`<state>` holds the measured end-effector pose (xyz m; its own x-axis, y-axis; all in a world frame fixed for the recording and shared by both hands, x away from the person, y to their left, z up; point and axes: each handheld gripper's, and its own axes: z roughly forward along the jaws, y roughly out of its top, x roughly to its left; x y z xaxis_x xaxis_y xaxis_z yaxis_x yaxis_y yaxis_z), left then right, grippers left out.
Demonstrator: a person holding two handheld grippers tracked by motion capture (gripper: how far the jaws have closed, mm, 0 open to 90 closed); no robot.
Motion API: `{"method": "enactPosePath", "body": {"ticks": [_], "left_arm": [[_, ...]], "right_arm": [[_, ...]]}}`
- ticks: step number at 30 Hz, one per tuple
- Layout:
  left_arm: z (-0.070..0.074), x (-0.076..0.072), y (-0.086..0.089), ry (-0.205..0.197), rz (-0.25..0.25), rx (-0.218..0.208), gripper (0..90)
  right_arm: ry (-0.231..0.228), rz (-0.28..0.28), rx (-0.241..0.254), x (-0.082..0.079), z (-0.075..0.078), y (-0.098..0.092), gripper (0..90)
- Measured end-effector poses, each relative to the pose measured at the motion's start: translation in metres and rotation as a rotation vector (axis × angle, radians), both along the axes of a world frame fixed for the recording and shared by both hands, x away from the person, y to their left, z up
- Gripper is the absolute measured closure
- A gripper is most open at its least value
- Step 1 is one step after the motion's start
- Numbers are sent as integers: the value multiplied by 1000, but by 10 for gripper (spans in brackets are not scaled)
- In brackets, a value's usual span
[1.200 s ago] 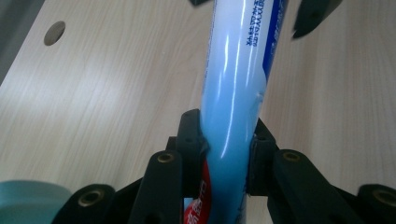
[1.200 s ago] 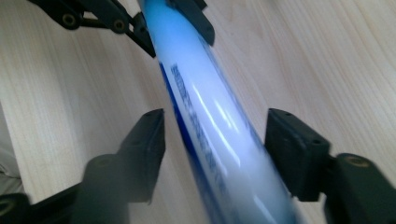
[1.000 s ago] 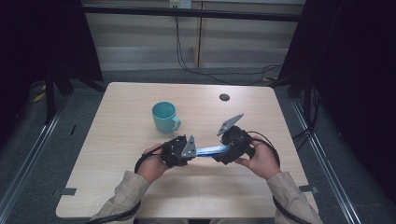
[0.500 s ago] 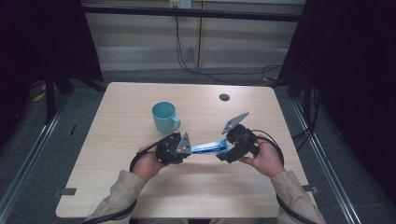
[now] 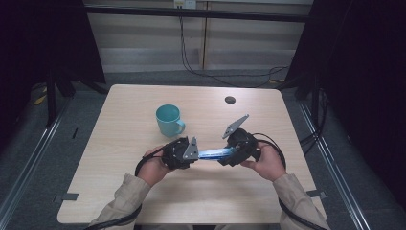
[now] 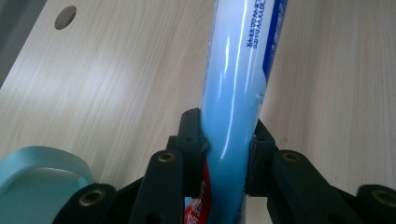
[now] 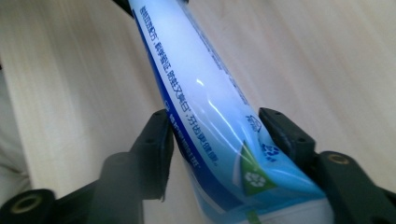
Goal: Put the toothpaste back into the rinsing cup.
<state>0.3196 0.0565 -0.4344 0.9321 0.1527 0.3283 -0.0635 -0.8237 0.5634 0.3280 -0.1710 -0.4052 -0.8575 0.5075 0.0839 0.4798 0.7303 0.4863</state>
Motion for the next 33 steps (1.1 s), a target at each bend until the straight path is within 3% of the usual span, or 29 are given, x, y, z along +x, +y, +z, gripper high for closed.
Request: {"method": "enactPosePath", "body": {"ticks": [2, 4, 7, 9, 11, 14, 17, 18, 23, 26, 29, 30, 33], "left_arm": [[0, -1, 0, -15, -2, 0, 727], [0, 0, 1, -29, -14, -2, 710], [-3, 2, 4, -11, -19, -9, 678], [-4, 1, 3, -26, -10, -18, 652], [-2, 2, 2, -14, 3, -45, 579], [-1, 1, -2, -57, 20, -10, 416], [-1, 1, -3, -74, 25, -7, 360], [-2, 2, -3, -49, 30, -28, 349], [2, 1, -8, -53, 38, -53, 313], [7, -2, -13, -62, 46, -74, 303], [12, -1, -20, -76, 49, -55, 314], [13, -1, -22, -64, 41, -50, 321], [11, 0, -26, -45, 45, -54, 375]], "right_arm": [[22, 2, -2, 0, -1, 0, 540], [44, -2, 26, 0, 0, -2, 587], [44, -15, 33, -4, 5, -1, 624], [34, -11, 36, -6, 9, 0, 642], [16, -16, 57, -8, 14, 0, 666], [-7, -25, 71, -9, 17, 0, 711], [-26, -31, 43, -10, 16, 0, 727], [-17, -29, 48, -10, 16, -1, 731], [-39, -52, 100, -10, 26, -4, 736], [-58, -57, 107, -9, 32, -3, 735], [-64, -51, 107, -9, 37, 1, 735], [-45, -50, 110, -9, 37, 2, 735], [-55, -42, 105, -10, 39, 8, 735]]}}
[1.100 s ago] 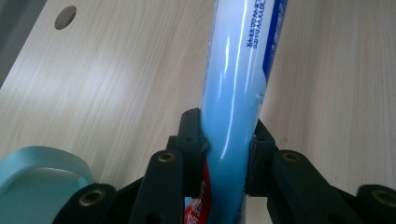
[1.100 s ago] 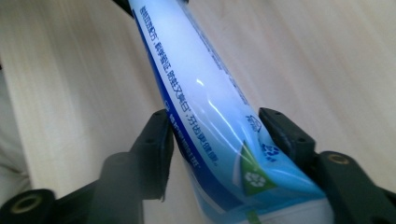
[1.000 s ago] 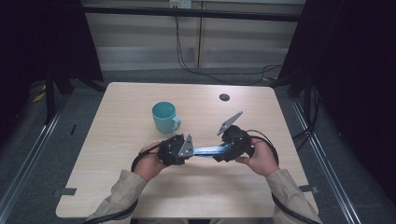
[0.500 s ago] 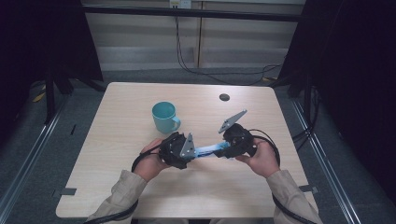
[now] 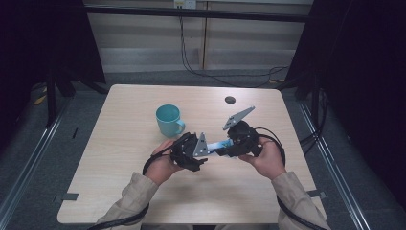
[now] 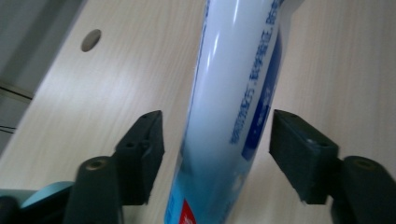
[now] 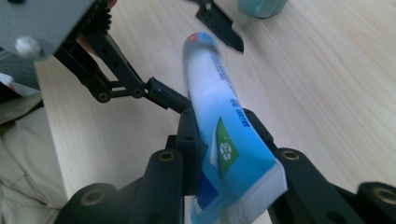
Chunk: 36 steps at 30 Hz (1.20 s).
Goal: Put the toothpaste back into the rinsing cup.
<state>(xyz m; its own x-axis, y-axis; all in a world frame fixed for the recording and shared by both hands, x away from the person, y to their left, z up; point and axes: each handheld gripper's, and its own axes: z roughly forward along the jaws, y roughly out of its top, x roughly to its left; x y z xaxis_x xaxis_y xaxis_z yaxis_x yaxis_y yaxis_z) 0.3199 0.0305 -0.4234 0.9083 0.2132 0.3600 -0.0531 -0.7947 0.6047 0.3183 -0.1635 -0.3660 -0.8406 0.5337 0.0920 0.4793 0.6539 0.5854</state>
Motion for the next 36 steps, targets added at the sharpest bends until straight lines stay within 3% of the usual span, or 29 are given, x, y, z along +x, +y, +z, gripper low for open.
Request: {"method": "enactPosePath", "body": {"ticks": [2, 3, 8, 11, 12, 15, 17, 21, 24, 25, 29, 36], "left_arm": [[0, 1, -2, 23, -7, -5, 444], [0, 0, -2, 11, -5, -1, 504], [2, 1, 0, 40, -7, 13, 633], [5, 3, 3, 88, -15, -7, 700], [5, 3, 4, 80, -17, -7, 721], [7, 2, 6, 82, -10, 1, 735], [8, 4, 9, 105, -10, 9, 737], [10, 8, 21, 126, 24, -19, 737], [11, 11, 25, 127, 44, -24, 736], [12, 14, 30, 149, 57, -49, 736], [14, 17, 39, 164, 84, -82, 735], [19, 22, 47, 186, 108, -138, 735]], "right_arm": [[6, 8, 1, 0, 0, 3, 734], [-5, 9, -1, 0, 0, 5, 734], [-5, 16, 4, 0, 0, 9, 714], [-3, 16, 20, 1, 1, 9, 652], [-16, 37, 24, 0, 1, 9, 633], [-21, 45, 41, 0, 2, 7, 565], [-49, 37, 50, 0, 3, 5, 416], [-108, 5, 74, -1, 6, -9, 333], [-113, -3, 90, -1, 5, -15, 289], [-119, -27, 70, -1, 1, -19, 261], [-135, -71, 81, -2, -12, -27, 223], [-98, -105, 59, -1, -43, -31, 191]]}}
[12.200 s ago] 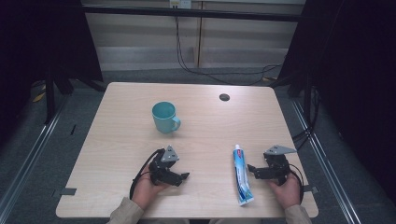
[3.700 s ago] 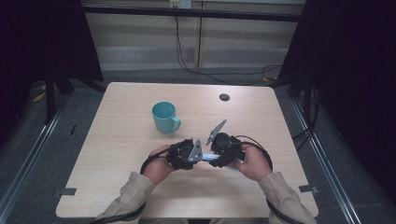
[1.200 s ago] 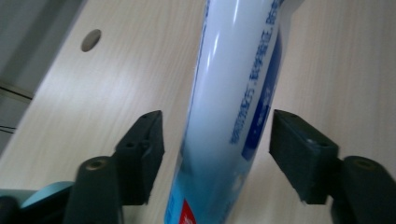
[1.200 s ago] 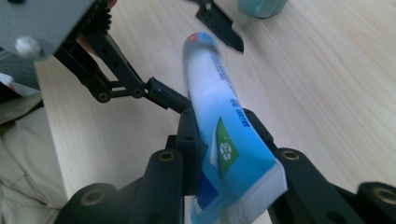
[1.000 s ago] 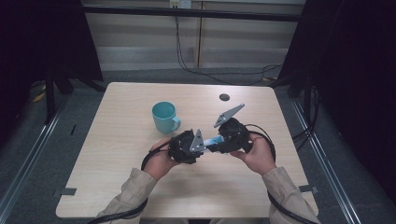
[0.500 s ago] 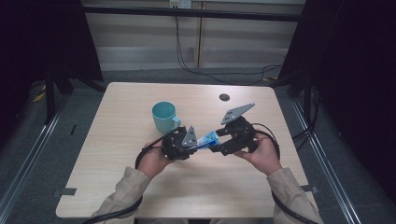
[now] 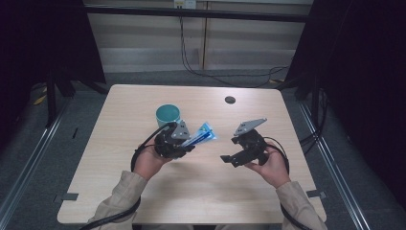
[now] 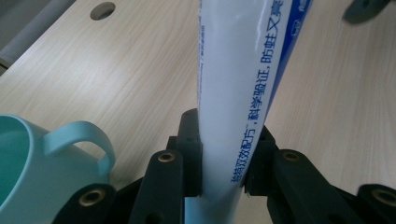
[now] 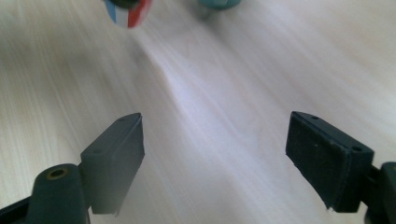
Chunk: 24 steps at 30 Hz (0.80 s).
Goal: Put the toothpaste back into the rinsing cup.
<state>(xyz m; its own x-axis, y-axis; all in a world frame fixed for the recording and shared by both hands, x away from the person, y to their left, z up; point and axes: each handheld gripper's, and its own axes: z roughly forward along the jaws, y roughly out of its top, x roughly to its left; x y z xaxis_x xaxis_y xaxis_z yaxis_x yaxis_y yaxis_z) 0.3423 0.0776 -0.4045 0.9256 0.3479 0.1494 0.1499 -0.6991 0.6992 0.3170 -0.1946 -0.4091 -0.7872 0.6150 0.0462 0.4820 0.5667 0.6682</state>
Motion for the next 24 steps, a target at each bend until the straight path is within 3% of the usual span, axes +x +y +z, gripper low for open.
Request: {"method": "enactPosePath", "body": {"ticks": [3, 6, 10, 15, 19, 24], "left_arm": [[2, 2, 3, 9, 12, -11, 735], [5, 3, 6, 13, 16, -16, 735], [9, 5, 9, 20, 25, -39, 735], [9, 7, 9, 26, 36, -42, 735], [9, 10, 10, 33, 46, -54, 735], [10, 12, 11, 43, 58, -69, 735]], "right_arm": [[-7, -19, -25, -1, -15, -1, 193], [23, -31, -31, -2, -31, -2, 195], [16, -63, -29, -4, -48, -5, 191], [0, -91, -22, -6, -62, -8, 194], [10, -75, -25, -9, -71, -9, 193], [-11, -85, -37, -13, -79, -12, 185]]}}
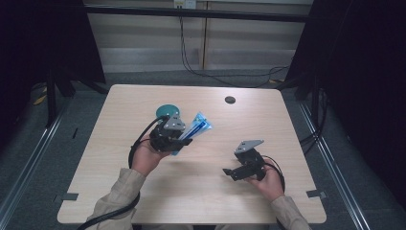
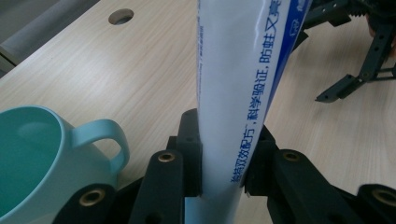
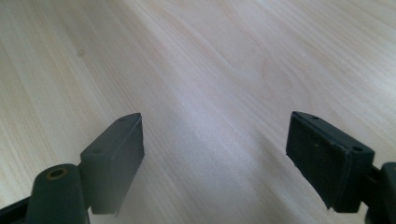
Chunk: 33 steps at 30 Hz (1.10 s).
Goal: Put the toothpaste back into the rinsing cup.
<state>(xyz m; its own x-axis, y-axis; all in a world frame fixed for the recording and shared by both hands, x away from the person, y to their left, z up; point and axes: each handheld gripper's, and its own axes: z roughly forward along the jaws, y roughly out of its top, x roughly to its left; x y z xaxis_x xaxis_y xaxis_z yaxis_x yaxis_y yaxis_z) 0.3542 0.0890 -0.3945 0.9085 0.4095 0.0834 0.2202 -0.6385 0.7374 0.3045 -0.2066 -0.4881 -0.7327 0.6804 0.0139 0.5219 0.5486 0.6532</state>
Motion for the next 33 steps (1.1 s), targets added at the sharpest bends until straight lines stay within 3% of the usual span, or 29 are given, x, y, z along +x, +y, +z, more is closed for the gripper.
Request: {"method": "enactPosePath", "body": {"ticks": [7, 10, 21, 26, 33], "left_arm": [[3, 4, 2, 0, 12, -15, 734], [5, 6, 4, 5, 27, -34, 734], [10, 11, 12, 8, 63, -64, 733], [14, 13, 16, 11, 87, -96, 733], [19, 18, 18, 13, 103, -113, 733]], "right_arm": [[-4, -1, -18, -4, -12, -1, 170], [-5, -6, 27, -6, -17, -4, 159], [-30, -13, 47, -9, -20, -7, 141], [-54, -5, 79, -11, -24, -11, 136], [-55, -14, 80, -12, -24, -10, 136]]}}
